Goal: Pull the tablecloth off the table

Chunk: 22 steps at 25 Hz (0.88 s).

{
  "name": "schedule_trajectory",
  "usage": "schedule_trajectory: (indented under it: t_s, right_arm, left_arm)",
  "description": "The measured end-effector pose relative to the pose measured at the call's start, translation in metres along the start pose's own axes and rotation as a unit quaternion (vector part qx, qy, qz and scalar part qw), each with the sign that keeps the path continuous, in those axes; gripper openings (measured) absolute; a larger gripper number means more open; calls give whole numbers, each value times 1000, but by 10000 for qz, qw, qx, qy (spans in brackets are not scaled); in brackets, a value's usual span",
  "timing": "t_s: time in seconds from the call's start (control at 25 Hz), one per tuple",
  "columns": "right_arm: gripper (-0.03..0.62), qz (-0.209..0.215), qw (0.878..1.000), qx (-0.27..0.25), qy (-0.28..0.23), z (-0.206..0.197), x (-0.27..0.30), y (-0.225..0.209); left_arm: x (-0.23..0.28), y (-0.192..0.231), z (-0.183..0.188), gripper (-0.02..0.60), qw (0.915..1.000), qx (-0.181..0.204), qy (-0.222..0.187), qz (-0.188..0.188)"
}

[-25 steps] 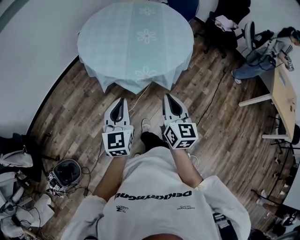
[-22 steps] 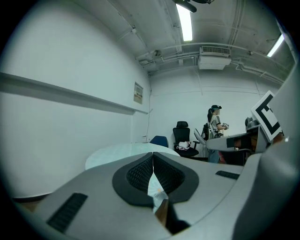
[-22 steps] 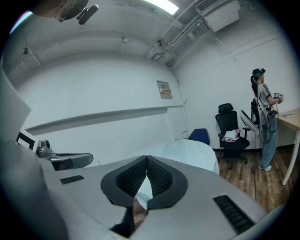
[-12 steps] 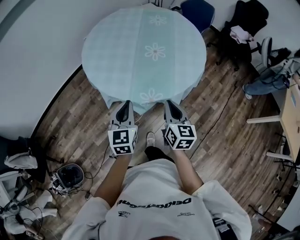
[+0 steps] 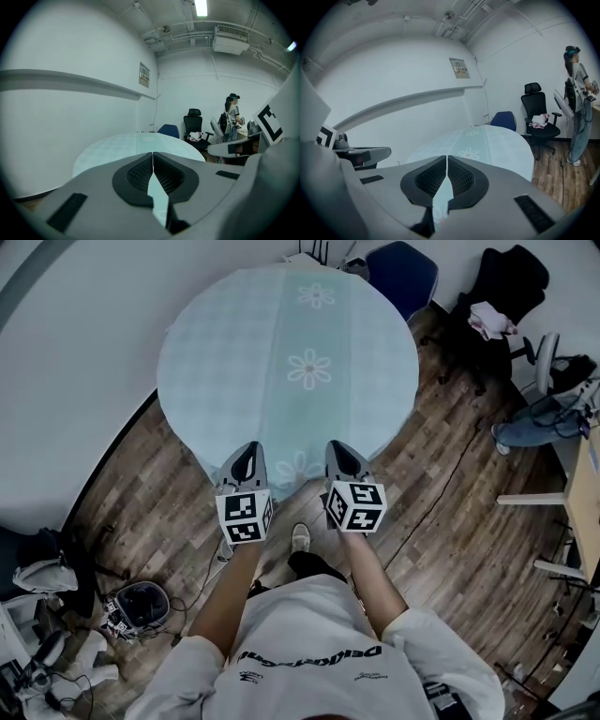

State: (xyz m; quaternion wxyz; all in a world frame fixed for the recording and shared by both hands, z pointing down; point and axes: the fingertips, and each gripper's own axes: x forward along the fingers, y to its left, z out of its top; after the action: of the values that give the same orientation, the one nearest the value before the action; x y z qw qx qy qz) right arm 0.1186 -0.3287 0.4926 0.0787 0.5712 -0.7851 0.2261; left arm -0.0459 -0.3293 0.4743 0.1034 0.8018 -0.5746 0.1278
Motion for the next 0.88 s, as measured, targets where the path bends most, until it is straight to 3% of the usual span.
schedule_trajectory:
  t_s: [0.44,0.72,0.88]
  right_arm:
    - [66,-143,9992,-126,337,5,96,-48]
    - [138,-368,9975,-52,608,-4,142,-90]
    - [178,-489,9954,-126,816,-14,168,-112]
  left_arm:
    - [89,64,-13,20,9985,-297,269,386]
    - [136,101,-35,138,9963,-457,505,523]
    - [166,116,-48,166,9950,-496,621,599]
